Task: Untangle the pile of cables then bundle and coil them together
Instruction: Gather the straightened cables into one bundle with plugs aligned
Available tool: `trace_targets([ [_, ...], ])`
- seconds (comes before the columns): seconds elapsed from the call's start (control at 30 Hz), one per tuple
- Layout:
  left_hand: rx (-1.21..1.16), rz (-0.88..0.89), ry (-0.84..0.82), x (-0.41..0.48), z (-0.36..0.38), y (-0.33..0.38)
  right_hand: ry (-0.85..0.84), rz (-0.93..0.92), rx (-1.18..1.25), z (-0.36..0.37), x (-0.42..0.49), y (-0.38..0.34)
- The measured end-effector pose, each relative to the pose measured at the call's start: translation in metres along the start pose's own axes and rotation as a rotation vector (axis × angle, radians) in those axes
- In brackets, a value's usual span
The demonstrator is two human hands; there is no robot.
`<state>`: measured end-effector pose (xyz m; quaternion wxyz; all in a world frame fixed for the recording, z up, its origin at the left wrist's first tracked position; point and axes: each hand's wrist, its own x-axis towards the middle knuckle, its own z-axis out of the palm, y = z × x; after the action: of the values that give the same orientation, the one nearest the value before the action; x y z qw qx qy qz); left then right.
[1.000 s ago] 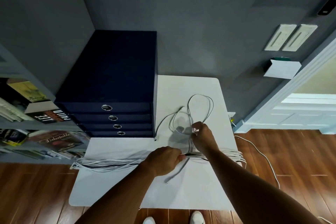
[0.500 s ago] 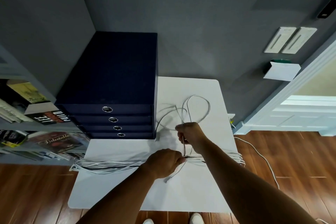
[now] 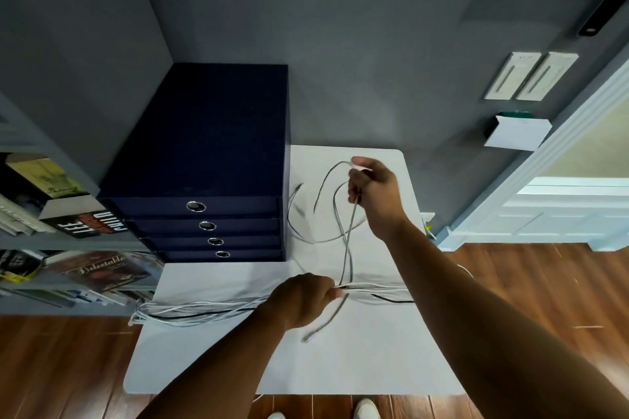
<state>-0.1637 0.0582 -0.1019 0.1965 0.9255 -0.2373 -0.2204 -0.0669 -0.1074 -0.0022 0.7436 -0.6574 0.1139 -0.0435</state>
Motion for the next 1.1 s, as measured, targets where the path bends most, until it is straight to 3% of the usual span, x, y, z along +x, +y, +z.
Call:
trace_targets([
  [0.1,0.008,-0.019,0.013,0.0,0.002,-0.003,0.232,-0.048,-0.007,-0.027,0.004,0.005],
  [0.2,-0.045,-0.048,-0.004,0.003,0.003,-0.003,0.397,-0.043,-0.21,-0.066,0.003,0.027],
  [0.37,-0.049,-0.078,-0.024,0.003,0.004,-0.006,0.449,0.072,-0.694,-0.127,-0.013,0.07],
  [0.53,-0.049,-0.086,-0.014,0.002,0.005,-0.006,0.183,0.327,-1.168,-0.149,-0.037,0.098],
  [0.63,-0.023,-0.077,-0.008,0.002,0.006,-0.008,0.061,0.033,-1.159,-0.122,-0.054,0.097],
  [0.73,-0.03,-0.072,0.001,0.003,0.005,-0.008,-0.323,-0.257,-1.065,-0.085,-0.071,0.101],
  [0.83,-0.044,-0.075,0.009,0.004,-0.002,-0.009,-0.649,-0.289,-1.151,-0.056,-0.088,0.11],
  [0.93,-0.021,-0.068,0.001,-0.001,-0.009,-0.02,-0.71,-0.327,-1.234,-0.047,-0.092,0.121],
  [1.1,0.017,-0.058,-0.01,-0.018,-0.01,-0.047,-0.673,-0.32,-1.37,-0.044,-0.094,0.118],
])
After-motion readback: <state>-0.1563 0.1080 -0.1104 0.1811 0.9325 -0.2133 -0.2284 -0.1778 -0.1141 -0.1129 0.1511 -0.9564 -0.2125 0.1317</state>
